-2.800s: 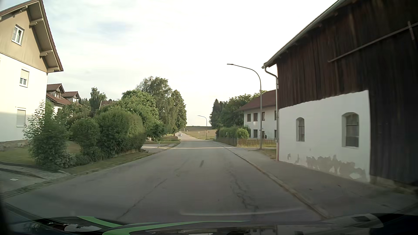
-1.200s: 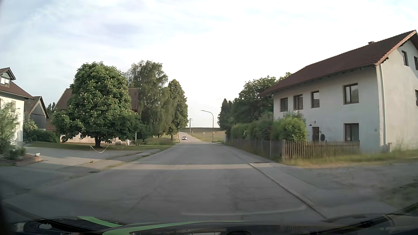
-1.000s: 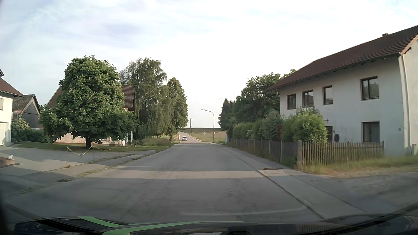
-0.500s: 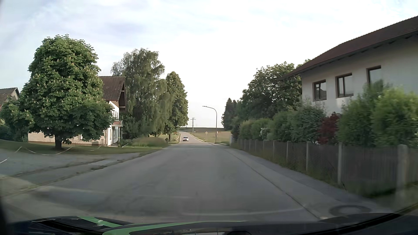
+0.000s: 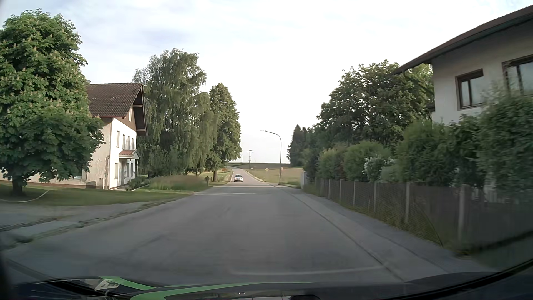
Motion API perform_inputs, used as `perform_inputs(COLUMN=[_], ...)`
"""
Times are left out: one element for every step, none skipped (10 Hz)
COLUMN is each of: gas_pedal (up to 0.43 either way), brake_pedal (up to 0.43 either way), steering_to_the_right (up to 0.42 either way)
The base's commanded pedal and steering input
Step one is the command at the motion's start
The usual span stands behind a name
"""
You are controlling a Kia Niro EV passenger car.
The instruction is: Follow the waypoints while adhering to traffic rules and regulations
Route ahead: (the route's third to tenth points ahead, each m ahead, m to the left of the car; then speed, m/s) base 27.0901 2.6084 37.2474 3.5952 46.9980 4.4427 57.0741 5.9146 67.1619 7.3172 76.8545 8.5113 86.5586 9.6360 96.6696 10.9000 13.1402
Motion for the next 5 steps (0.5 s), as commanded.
perform_inputs(gas_pedal=[0.047, 0.047, 0.059, 0.087, 0.087], brake_pedal=[0.0, 0.0, 0.0, 0.0, 0.0], steering_to_the_right=[-0.014, -0.014, -0.012, -0.01, -0.008])
